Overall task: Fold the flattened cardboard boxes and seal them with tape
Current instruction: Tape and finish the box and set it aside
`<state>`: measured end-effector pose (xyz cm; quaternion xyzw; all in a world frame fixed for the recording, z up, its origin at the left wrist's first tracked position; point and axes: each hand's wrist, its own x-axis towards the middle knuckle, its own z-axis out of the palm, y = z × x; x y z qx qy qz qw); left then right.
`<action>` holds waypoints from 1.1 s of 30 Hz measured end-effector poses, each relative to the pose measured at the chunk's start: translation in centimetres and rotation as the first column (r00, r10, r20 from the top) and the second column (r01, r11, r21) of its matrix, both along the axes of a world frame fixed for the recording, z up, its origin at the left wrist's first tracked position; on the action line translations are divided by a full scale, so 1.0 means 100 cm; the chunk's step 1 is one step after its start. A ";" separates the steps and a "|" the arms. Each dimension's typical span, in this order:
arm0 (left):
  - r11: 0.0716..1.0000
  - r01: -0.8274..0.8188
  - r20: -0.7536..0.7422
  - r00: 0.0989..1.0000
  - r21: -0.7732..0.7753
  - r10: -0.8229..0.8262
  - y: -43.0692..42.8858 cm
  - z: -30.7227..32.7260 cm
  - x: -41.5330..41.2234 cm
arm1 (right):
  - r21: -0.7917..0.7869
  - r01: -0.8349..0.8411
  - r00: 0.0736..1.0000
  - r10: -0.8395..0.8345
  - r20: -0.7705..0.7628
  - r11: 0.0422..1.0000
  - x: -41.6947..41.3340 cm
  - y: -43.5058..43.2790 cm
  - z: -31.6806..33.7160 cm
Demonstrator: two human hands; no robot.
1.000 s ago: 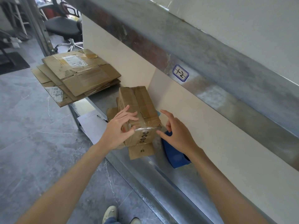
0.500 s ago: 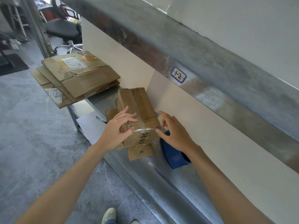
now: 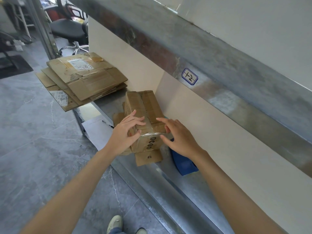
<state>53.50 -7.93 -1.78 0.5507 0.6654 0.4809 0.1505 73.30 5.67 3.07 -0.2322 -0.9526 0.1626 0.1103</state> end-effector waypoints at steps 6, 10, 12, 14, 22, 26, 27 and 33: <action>1.000 -0.011 0.014 1.000 0.001 0.011 0.002 -0.001 -0.002 | -0.042 0.064 0.996 -0.067 -0.054 0.997 0.009 0.006 -0.004; 1.000 -0.009 0.001 1.000 0.008 0.009 0.002 -0.005 -0.003 | -0.037 0.128 0.991 -0.126 0.053 0.991 0.012 0.014 -0.015; 1.000 -0.001 -0.017 1.000 0.009 0.001 0.002 -0.007 -0.003 | -0.004 0.107 0.983 -0.105 0.149 0.994 0.007 0.011 -0.023; 1.000 -0.003 -0.047 0.999 -0.004 0.003 0.003 -0.009 -0.002 | 0.016 0.063 0.979 -0.065 0.195 0.998 0.000 0.004 -0.031; 0.991 0.050 -0.341 0.936 -0.126 -0.090 0.003 -0.014 -0.002 | -0.034 -0.010 0.990 0.014 0.138 0.999 -0.006 0.006 -0.031; 0.994 0.056 -0.450 0.889 -0.092 -0.092 0.004 -0.018 -0.002 | -0.052 -0.042 0.990 0.049 0.131 0.998 -0.010 0.006 -0.032; 0.994 0.069 -0.452 0.886 -0.086 -0.100 0.004 -0.019 -0.004 | -0.058 -0.052 0.990 0.059 0.127 0.997 -0.009 0.009 -0.030; 1.000 0.028 -0.395 0.918 -0.004 -0.027 0.009 -0.029 0.003 | -0.083 0.009 0.994 -0.018 -0.105 0.996 -0.015 0.002 -0.032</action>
